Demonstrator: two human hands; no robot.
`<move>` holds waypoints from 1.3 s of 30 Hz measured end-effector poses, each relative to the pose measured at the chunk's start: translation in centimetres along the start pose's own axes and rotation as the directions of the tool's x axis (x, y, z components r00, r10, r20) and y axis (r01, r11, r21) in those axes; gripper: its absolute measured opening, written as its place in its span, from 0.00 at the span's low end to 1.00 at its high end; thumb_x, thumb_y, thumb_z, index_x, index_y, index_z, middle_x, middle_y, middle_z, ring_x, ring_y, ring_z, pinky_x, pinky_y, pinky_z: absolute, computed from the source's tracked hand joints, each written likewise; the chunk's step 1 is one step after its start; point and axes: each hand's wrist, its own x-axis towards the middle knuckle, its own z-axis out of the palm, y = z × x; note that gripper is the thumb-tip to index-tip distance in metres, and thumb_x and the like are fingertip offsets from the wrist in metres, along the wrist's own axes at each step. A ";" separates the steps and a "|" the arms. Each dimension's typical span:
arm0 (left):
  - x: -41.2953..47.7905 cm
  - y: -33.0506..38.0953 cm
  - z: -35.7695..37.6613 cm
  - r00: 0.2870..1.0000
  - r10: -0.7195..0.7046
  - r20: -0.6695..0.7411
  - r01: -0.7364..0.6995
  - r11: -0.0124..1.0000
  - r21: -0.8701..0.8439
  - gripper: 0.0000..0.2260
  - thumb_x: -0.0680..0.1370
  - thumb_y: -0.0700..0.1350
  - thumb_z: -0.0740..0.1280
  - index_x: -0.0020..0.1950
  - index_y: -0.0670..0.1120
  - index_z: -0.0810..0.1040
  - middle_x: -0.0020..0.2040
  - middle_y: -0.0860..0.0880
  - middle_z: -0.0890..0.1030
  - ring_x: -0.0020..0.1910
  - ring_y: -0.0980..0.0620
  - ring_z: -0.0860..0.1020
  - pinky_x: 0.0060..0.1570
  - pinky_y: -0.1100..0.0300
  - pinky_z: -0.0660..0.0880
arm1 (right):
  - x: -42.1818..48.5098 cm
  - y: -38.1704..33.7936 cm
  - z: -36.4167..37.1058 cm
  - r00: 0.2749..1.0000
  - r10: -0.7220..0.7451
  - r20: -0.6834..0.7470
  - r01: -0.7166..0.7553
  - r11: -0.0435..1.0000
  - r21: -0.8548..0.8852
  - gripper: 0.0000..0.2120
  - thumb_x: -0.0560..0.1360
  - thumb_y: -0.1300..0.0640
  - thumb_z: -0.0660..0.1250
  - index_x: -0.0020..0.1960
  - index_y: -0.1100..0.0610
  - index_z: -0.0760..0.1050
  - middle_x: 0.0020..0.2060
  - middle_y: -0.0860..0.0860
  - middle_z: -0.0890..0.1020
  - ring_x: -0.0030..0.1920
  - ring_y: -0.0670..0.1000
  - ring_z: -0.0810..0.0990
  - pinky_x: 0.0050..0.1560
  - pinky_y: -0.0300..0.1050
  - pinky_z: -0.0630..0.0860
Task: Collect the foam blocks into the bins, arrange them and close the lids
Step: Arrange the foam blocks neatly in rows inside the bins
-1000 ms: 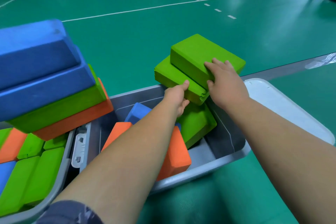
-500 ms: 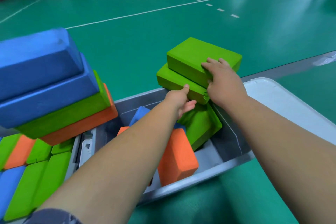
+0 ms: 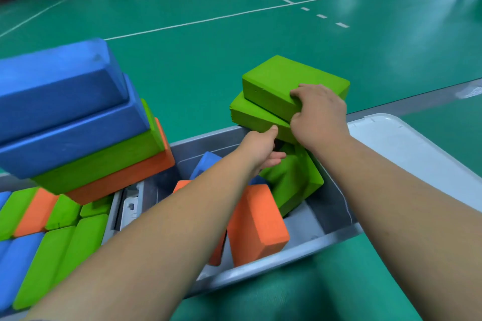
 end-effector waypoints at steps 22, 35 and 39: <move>-10.6 -4.1 -17.7 0.979 0.110 0.170 -0.169 -0.013 0.986 0.15 0.81 0.50 0.65 0.65 0.46 0.79 0.63 0.42 0.78 0.61 0.40 0.79 0.62 0.51 0.75 | -5.2 -11.7 5.1 0.754 -0.296 0.587 0.334 0.942 0.045 0.22 0.73 0.49 0.71 0.67 0.48 0.79 0.62 0.56 0.79 0.62 0.58 0.79 0.63 0.46 0.74; -12.0 -5.7 -18.2 0.995 -0.051 -0.084 0.086 0.035 0.996 0.44 0.76 0.65 0.72 0.78 0.37 0.61 0.70 0.40 0.76 0.66 0.40 0.77 0.61 0.53 0.73 | -8.4 -13.7 10.4 0.482 -0.123 0.867 0.444 0.888 -0.121 0.33 0.75 0.43 0.73 0.75 0.56 0.71 0.67 0.54 0.79 0.66 0.57 0.78 0.66 0.50 0.75; -11.6 -5.9 -18.7 0.976 -0.182 -0.121 0.205 0.579 0.789 0.26 0.76 0.58 0.76 0.58 0.38 0.73 0.50 0.41 0.80 0.39 0.44 0.82 0.36 0.53 0.80 | -7.7 -13.9 10.9 0.575 -0.171 0.800 0.320 0.947 -0.028 0.36 0.77 0.46 0.69 0.81 0.54 0.61 0.72 0.57 0.75 0.65 0.58 0.78 0.64 0.51 0.76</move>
